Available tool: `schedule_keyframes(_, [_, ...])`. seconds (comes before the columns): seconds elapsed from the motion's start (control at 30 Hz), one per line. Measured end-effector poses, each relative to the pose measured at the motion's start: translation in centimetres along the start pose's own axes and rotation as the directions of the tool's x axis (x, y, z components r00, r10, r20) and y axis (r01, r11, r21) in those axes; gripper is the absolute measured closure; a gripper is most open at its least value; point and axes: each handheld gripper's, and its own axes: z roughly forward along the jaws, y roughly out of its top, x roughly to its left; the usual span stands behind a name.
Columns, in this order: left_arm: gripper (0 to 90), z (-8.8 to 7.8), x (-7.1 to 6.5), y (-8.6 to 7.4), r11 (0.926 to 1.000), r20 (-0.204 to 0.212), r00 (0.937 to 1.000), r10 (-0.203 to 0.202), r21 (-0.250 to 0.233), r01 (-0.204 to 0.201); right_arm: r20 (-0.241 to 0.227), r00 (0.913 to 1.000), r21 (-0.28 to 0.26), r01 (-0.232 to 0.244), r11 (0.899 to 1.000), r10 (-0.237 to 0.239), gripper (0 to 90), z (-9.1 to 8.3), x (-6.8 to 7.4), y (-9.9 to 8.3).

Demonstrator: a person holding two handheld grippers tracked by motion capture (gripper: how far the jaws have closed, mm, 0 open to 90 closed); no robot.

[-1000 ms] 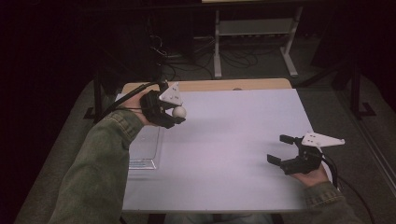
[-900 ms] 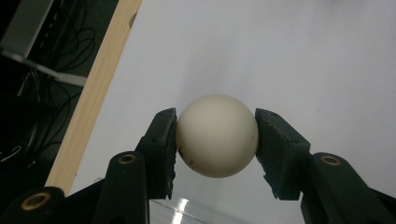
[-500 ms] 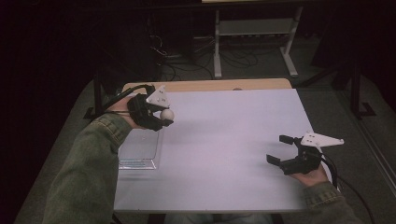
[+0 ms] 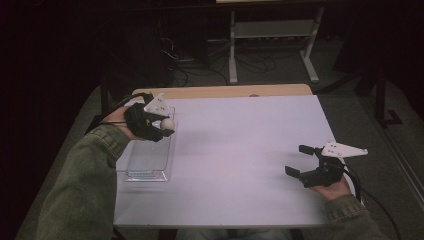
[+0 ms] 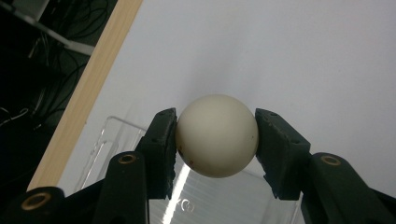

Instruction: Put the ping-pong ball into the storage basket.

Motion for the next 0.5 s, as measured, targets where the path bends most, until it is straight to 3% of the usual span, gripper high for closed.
schedule_keyframes(0.5, [50.6,-0.9,0.5,-2.6,0.9979,-0.005,0.9992,-0.040,0.051,0.040,0.001,1.0000,0.004,0.001,1.000,-0.001,0.0,0.1,0.0,0.0])
